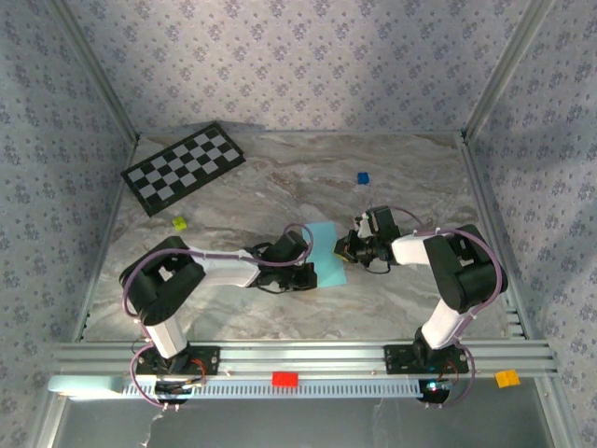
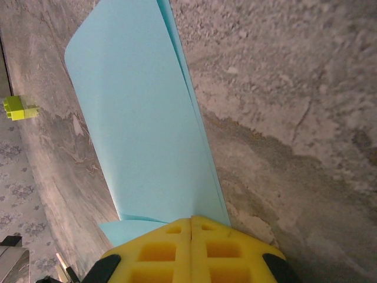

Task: Fold a paper plane with a square sheet of paper (pick it up from the middle)
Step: Fold the triangle a second time at the center of the table.

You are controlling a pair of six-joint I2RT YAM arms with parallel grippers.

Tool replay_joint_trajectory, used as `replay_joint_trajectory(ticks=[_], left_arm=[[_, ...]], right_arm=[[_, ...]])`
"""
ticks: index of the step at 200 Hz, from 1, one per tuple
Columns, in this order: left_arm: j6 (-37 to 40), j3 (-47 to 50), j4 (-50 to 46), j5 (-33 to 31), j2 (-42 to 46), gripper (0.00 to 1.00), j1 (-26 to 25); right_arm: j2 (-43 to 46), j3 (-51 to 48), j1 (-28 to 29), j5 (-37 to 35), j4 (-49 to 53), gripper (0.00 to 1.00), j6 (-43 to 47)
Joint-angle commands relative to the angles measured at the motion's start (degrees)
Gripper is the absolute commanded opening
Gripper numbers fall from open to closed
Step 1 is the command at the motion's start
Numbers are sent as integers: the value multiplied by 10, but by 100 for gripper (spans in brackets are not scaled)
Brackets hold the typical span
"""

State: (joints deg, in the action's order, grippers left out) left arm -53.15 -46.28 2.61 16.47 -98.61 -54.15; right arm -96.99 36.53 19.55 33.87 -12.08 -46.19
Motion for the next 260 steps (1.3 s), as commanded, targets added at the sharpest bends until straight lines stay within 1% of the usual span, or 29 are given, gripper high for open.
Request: replay_joint_trajectory(ticks=[1, 27, 77, 95, 120, 139, 156, 173, 188, 207, 226, 238, 260], left_arm=[[12, -4, -22, -12, 29, 6, -5], [17, -9, -27, -6, 16, 6, -4], [1, 3, -22, 2, -24, 4, -6], [1, 2, -27, -4, -13, 4, -6], [15, -13, -48, -24, 23, 6, -4], [36, -35, -78, -40, 47, 9, -1], [48, -47, -87, -40, 61, 10, 6], [63, -58, -93, -39, 68, 12, 16], [73, -69, -104, -37, 66, 12, 26], [81, -78, -111, -25, 60, 13, 40], [87, -82, -114, -20, 59, 14, 50], [89, -84, -114, -15, 56, 15, 57], [94, -100, -112, 15, 44, 15, 71]], right_arm=[[-7, -8, -1, -49, 75, 3, 19], [-6, -10, 0, -49, 74, 3, 19], [-9, -3, 0, -33, 68, 4, 21], [0, 20, -2, -25, 90, 6, 32], [35, 57, -2, -28, 143, 13, 53], [76, 86, -2, -59, 212, 21, 80], [130, 95, -2, -95, 260, 28, 96], [195, 80, -1, -131, 287, 42, 97], [252, 53, 0, -159, 299, 50, 91], [312, 14, -2, -179, 313, 52, 72], [351, -23, -2, -183, 317, 52, 55], [376, -48, 1, -198, 315, 53, 42], [421, -89, 3, -202, 317, 53, 19]])
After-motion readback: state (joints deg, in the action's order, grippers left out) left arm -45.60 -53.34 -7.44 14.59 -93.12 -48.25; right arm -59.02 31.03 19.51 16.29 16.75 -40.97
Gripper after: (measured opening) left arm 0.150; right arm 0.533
